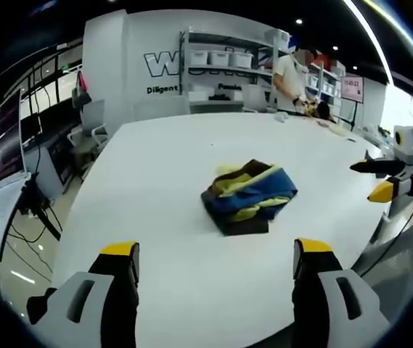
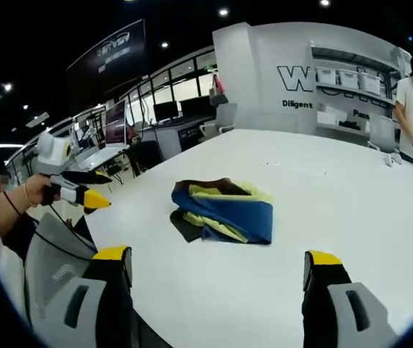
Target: Fold the garment on the visible template until the final outline fits inside the template.
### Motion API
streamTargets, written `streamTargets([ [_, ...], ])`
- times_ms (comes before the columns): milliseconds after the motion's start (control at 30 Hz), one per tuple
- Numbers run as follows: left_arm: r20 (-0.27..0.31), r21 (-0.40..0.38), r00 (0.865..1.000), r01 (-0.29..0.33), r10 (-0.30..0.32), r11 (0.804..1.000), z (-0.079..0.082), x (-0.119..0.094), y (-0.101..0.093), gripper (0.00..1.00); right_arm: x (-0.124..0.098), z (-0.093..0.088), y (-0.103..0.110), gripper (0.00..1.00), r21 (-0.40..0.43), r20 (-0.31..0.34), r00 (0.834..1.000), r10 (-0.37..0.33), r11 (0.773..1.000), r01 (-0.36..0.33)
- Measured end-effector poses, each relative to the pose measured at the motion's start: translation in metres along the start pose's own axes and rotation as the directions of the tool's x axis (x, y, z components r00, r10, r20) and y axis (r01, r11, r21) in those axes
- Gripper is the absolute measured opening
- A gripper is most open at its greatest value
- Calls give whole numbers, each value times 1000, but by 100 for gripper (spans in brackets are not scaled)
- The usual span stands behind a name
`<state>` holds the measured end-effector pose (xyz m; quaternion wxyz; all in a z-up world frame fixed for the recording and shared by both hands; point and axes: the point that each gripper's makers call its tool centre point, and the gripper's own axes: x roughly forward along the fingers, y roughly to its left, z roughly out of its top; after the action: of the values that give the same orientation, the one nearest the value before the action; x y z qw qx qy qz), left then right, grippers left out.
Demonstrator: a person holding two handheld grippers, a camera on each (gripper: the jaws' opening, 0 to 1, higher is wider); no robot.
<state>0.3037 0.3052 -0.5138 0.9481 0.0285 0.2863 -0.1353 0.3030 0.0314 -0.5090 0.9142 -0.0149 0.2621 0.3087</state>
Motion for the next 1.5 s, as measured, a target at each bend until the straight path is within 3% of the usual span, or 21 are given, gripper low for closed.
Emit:
streamTargets([
  [500, 4, 8, 1000, 3, -3, 1000, 8, 8, 3, 89, 10, 3, 0, 90, -45, -5, 1000, 10, 999, -10],
  [833, 0, -6, 1000, 11, -11, 1000, 15, 22, 6, 89, 22, 15, 0, 81, -108, 34, 999, 8, 994, -5],
  [1133, -37, 53, 999, -12, 14, 999, 14, 40, 11, 88, 42, 24, -3, 74, -123, 34, 999, 21, 992, -17],
  [1500, -58, 39, 998, 11, -9, 999, 16, 63, 15, 87, 75, 26, 6, 69, -163, -1, 998, 67, 984, -67],
])
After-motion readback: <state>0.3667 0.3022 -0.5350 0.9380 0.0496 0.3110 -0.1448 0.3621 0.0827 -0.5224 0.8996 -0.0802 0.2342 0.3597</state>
